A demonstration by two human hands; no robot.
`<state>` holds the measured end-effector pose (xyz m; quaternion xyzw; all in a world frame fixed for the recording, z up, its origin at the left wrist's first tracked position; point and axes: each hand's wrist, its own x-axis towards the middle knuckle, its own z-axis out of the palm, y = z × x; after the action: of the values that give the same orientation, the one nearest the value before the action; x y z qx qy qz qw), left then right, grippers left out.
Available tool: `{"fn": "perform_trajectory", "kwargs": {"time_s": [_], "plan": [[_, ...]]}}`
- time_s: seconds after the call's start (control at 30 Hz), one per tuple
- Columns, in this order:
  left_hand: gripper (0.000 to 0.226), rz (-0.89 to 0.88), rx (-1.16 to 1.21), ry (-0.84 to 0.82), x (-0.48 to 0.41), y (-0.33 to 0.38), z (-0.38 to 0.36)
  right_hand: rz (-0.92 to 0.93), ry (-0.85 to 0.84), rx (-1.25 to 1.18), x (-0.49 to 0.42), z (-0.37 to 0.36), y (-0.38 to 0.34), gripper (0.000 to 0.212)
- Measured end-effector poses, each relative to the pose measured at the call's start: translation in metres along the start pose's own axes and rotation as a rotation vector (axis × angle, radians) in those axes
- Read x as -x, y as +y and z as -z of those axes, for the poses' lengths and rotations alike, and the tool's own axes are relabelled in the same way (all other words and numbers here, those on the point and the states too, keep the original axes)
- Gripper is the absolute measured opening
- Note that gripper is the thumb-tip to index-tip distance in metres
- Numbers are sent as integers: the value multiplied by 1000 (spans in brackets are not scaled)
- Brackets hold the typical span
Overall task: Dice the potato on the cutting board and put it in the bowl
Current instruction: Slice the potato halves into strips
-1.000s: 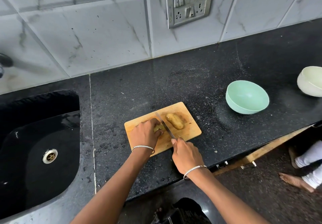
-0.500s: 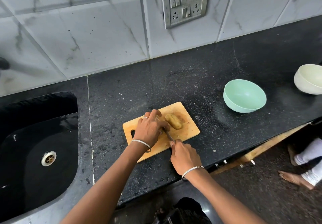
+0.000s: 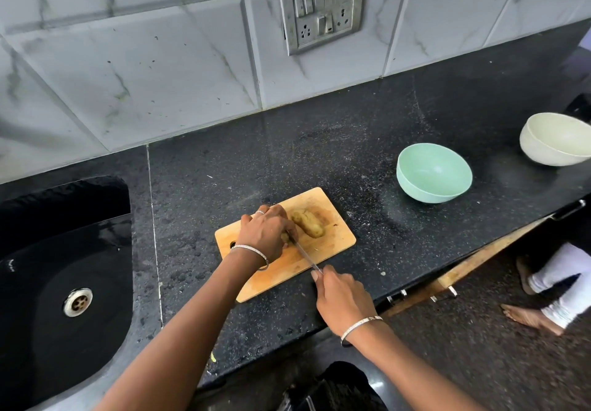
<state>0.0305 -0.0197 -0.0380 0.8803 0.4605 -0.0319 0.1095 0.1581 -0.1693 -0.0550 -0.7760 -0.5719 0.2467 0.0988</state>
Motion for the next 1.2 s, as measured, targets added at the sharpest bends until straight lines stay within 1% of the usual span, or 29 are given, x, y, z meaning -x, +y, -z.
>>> {"fn": "perform_trajectory", "kwargs": {"time_s": [0.2, 0.3, 0.37, 0.47, 0.57, 0.63, 0.7, 0.77, 1.0, 1.1, 1.2], "plan": [[26, -9, 122, -39, -3, -6, -1, -41, 35, -1, 20, 21, 35, 43], [25, -1, 179, -41, -4, -8, -2, -88, 44, -41, 18, 34, 49, 41], [26, 3, 217, -28, -3, -10, -4, -111, 63, -100, 14, 40, 52, 38], [25, 25, 275, -7, -2, -11, -9, -133, 98, -176, 5, 40, 47, 41], [18, 41, 342, 44, -1, -9, -15, -141, 75, -211, -3, 33, 34, 45], [19, 56, 371, 100, 1, -6, -18, -139, 59, -226, -8, 27, 26, 47], [24, 85, 363, 163, 2, -1, -22, -138, 43, -246, -12, 20, 20, 48], [24, 113, 316, 197, 2, 1, -25, -151, 24, -250, -14, 16, 16, 46], [17, 153, 270, 230, 1, 4, -30, -146, 20, -216, -15, 15, 11, 38], [17, 152, 279, 245, 1, 4, -32, -153, 7, -195, -16, 13, 10, 40], [23, 161, 318, 277, 3, 5, -31, -160, -11, -132, -16, 11, 6, 44]]}}
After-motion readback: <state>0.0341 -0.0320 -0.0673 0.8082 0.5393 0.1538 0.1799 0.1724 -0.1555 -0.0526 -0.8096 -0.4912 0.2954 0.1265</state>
